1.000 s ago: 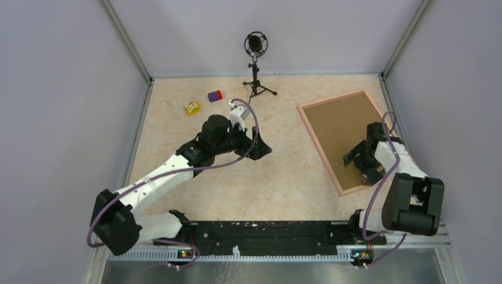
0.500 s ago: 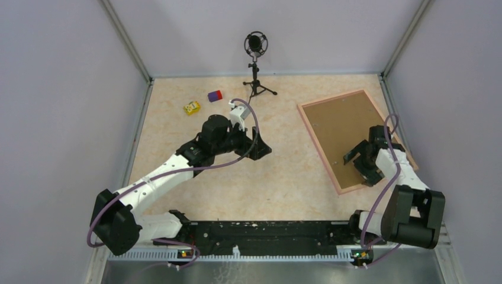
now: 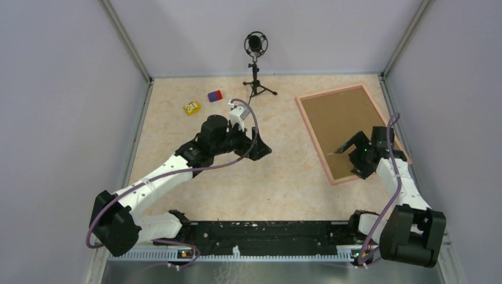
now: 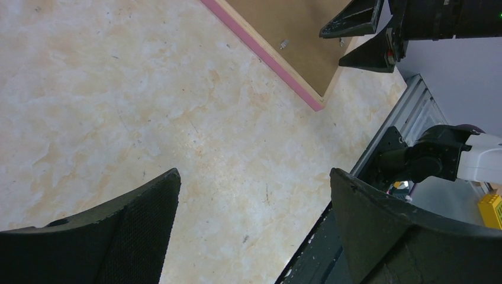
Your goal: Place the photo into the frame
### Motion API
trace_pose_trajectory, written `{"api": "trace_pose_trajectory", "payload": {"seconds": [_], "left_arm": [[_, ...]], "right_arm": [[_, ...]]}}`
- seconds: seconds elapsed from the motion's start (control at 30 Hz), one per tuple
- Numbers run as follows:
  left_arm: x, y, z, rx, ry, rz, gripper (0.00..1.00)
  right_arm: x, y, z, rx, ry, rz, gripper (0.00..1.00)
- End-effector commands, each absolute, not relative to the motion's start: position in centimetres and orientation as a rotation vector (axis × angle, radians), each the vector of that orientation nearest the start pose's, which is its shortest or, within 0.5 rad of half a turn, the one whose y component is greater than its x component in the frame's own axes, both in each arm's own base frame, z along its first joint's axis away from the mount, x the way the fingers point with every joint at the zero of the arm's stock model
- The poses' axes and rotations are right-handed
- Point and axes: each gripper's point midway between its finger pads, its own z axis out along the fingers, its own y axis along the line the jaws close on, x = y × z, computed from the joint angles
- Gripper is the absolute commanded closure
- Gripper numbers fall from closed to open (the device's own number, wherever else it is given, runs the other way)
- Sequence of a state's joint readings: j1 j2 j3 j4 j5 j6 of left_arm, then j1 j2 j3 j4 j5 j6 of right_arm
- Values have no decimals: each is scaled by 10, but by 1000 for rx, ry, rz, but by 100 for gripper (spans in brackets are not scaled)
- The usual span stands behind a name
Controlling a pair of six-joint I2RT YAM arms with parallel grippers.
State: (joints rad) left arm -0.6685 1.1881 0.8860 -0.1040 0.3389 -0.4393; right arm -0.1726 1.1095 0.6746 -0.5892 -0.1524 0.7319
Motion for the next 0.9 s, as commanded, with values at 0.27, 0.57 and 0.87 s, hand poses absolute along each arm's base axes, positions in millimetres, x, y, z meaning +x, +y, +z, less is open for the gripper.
{"api": "trace_pose_trajectory", "payload": {"seconds": [0.27, 0.57, 0.87], "left_arm": [[247, -291, 231, 482, 1985, -1049, 1], [248, -291, 228, 481, 1993, -1040, 1], [248, -295, 224, 481, 2007, -1064, 1]], "right_arm": [[270, 17, 44, 1120, 2374, 454, 1], [265, 3, 43, 1054, 2438, 319, 1], [220, 54, 64, 968, 2632, 490, 1]]}}
